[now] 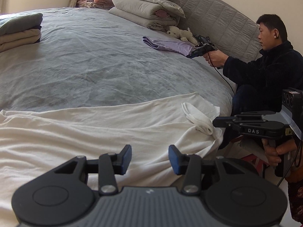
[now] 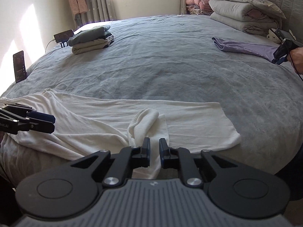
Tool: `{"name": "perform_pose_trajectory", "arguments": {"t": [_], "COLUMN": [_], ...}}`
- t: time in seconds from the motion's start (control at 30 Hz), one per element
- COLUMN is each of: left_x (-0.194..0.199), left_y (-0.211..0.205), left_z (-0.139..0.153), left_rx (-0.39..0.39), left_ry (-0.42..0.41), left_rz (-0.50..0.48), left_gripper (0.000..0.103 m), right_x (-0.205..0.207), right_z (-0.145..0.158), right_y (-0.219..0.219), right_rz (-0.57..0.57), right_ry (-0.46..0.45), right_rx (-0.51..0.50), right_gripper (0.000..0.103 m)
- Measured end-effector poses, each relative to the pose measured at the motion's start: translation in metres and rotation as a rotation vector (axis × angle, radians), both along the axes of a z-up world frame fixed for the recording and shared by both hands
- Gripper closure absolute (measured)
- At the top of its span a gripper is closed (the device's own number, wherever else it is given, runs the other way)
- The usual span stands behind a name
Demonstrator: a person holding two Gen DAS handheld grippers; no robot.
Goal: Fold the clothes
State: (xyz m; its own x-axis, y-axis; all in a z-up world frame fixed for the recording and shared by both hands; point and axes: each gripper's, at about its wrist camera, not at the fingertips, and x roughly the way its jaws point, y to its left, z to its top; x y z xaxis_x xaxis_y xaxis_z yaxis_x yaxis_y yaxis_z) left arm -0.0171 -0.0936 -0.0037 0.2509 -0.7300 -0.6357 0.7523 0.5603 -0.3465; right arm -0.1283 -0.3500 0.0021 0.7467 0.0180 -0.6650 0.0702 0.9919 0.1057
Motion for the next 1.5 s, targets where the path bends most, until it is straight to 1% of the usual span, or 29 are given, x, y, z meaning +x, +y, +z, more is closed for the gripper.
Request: {"name": "perform_pose_trajectory", "arguments": {"t": [0.07, 0.1, 0.13, 0.33, 0.47, 0.5, 0.53, 0.57, 0.63, 0.73, 0.77, 0.8, 0.83, 0.87, 0.9, 0.97, 1.0, 1.07, 1.2, 1.3, 1.4, 1.5], "left_x": [0.006, 0.009, 0.011, 0.017, 0.019, 0.019, 0.02, 0.02, 0.019, 0.018, 0.017, 0.017, 0.016, 0.015, 0.013, 0.01, 0.008, 0.004, 0.002, 0.004, 0.011, 0.02], "left_y": [-0.005, -0.01, -0.015, -0.047, -0.069, -0.073, -0.078, -0.083, -0.09, -0.099, -0.102, -0.104, -0.106, -0.109, -0.11, -0.114, -0.116, -0.116, -0.112, -0.107, -0.105, -0.107], "left_z": [0.003, 0.002, 0.002, -0.005, -0.008, -0.008, -0.009, -0.009, -0.01, -0.012, -0.012, -0.012, -0.012, -0.013, -0.013, -0.012, -0.012, -0.011, -0.003, 0.01, 0.017, 0.02], "left_rx": [0.009, 0.016, 0.025, 0.07, 0.079, 0.079, 0.079, 0.082, 0.089, 0.099, 0.101, 0.105, 0.11, 0.114, 0.118, 0.124, 0.127, 0.126, 0.088, 0.054, 0.044, 0.048], "left_ry": [-0.014, -0.016, -0.018, -0.035, -0.054, -0.054, -0.052, -0.053, -0.061, -0.074, -0.076, -0.081, -0.087, -0.093, -0.099, -0.113, -0.12, -0.144, -0.171, -0.206, -0.225, -0.235], "left_rz": [-0.008, -0.016, -0.025, -0.105, -0.156, -0.168, -0.181, -0.196, -0.224, -0.259, -0.268, -0.279, -0.289, -0.3, -0.309, -0.323, -0.33, -0.325, -0.286, -0.25, -0.205, -0.155], "left_gripper": [0.059, 0.059, 0.059, 0.059, 0.059, 0.059, 0.06, 0.061, 0.061, 0.066, 0.07, 0.073, 0.077, 0.079, 0.084, 0.1, 0.101, 0.102, 0.102, 0.102, 0.102, 0.102], "right_x": [0.008, 0.012, 0.016, 0.044, 0.064, 0.069, 0.071, 0.073, 0.067, 0.046, 0.038, 0.031, 0.026, 0.02, 0.015, 0.004, -0.001, -0.007, -0.01, -0.005, 0.007, 0.026], "right_z": [0.005, 0.006, 0.007, 0.002, -0.009, -0.014, -0.017, -0.019, -0.016, 0.0, 0.006, 0.012, 0.015, 0.017, 0.017, 0.016, 0.015, 0.013, 0.008, 0.017, 0.025, 0.025], "right_y": [0.003, 0.005, 0.007, 0.014, 0.013, 0.012, 0.01, 0.008, 0.001, -0.014, -0.02, -0.025, -0.03, -0.034, -0.039, -0.049, -0.054, -0.061, -0.068, -0.066, -0.063, -0.063], "right_rz": [0.027, 0.037, 0.048, 0.097, 0.104, 0.102, 0.102, 0.102, 0.085, 0.028, 0.007, -0.015, -0.032, -0.049, -0.07, -0.11, -0.13, -0.159, -0.192, -0.182, -0.172, -0.164], "right_ry": [-0.015, -0.024, -0.033, -0.045, -0.005, 0.01, 0.022, 0.034, 0.013, -0.047, -0.067, -0.086, -0.09, -0.093, -0.09, -0.084, -0.081, -0.078, -0.077, -0.113, -0.139, -0.135], "right_rx": [-0.009, -0.019, -0.03, -0.052, -0.068, -0.074, -0.076, -0.077, -0.059, -0.062, -0.067, -0.073, -0.082, -0.091, -0.091, -0.092, -0.093, -0.09, -0.074, -0.093, -0.127, -0.157], "right_gripper": [0.078, 0.068, 0.064, 0.064, 0.064, 0.073, 0.096, 0.099, 0.1, 0.1, 0.1, 0.1, 0.1, 0.1, 0.1, 0.1, 0.1, 0.1, 0.1, 0.1, 0.1, 0.1]}}
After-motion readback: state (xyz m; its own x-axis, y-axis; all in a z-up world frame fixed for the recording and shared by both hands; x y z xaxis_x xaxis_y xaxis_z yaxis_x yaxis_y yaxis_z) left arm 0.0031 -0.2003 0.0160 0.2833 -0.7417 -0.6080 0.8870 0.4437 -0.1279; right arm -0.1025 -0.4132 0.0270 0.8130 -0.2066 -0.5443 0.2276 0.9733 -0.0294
